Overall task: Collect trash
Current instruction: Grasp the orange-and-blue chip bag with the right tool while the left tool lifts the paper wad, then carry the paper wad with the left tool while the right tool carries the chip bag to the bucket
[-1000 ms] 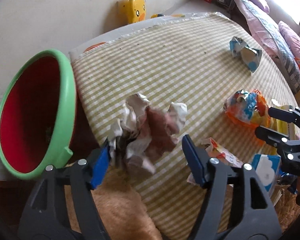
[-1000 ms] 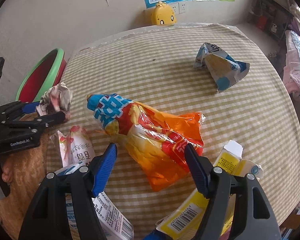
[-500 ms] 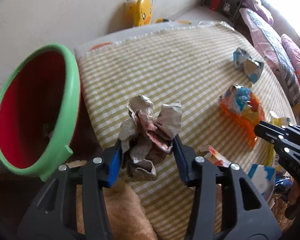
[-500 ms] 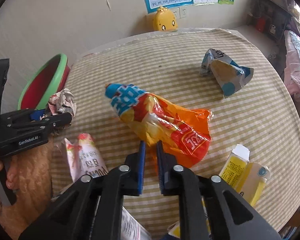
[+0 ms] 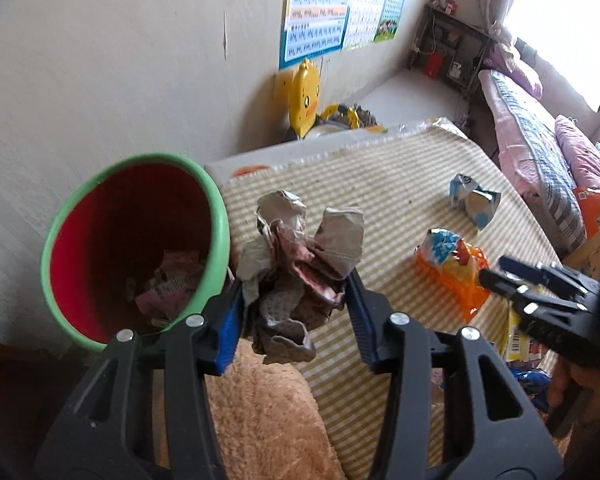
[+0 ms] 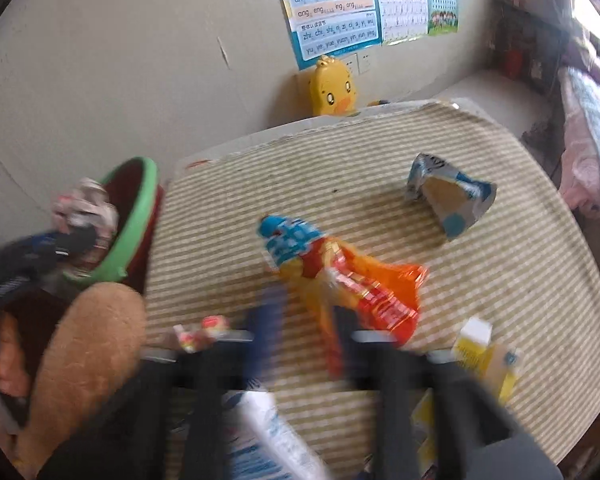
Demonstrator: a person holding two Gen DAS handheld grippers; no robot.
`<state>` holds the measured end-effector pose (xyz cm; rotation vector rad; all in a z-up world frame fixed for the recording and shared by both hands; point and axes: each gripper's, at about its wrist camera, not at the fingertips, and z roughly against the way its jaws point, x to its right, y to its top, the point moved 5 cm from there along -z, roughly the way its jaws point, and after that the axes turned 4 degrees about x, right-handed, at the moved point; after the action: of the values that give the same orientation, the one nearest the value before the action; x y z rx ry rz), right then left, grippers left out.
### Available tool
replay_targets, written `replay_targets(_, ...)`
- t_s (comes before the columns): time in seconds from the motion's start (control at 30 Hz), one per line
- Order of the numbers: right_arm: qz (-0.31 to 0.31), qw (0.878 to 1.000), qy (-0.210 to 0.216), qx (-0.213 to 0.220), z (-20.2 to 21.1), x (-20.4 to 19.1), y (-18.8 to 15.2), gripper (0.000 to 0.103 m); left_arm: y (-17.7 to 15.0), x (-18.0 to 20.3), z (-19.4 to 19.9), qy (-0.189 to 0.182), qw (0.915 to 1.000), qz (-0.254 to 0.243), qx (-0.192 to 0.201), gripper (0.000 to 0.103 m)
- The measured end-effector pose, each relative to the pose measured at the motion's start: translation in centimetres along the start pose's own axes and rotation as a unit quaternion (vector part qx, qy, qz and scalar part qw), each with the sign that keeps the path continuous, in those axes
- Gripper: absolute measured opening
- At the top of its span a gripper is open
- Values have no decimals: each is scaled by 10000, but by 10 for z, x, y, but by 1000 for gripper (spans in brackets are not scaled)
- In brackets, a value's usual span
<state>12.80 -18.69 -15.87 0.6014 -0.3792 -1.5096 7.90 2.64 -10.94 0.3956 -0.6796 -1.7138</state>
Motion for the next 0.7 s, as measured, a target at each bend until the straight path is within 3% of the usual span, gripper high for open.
replay_targets(0.2, 400, 9956, -534, -664, -45, 17, -13, 80, 0, -2, 9, -31, 10000, 24, 78, 46)
replay_targets(0.3, 420, 9937, -580, -866, -56, 20, -20, 62, -1, -3, 11, -9, 9999, 11, 109, 46)
replay_targets(0.43, 279, 9960, -437, -728, -47, 19, -20, 43, -1, -6, 10, 9, 9999, 61, 117, 46)
replay_targets(0.7, -282, 9996, -69, -55, 11, -1, -10, 42, 4, -14, 16, 120, 9995, 109, 257, 46)
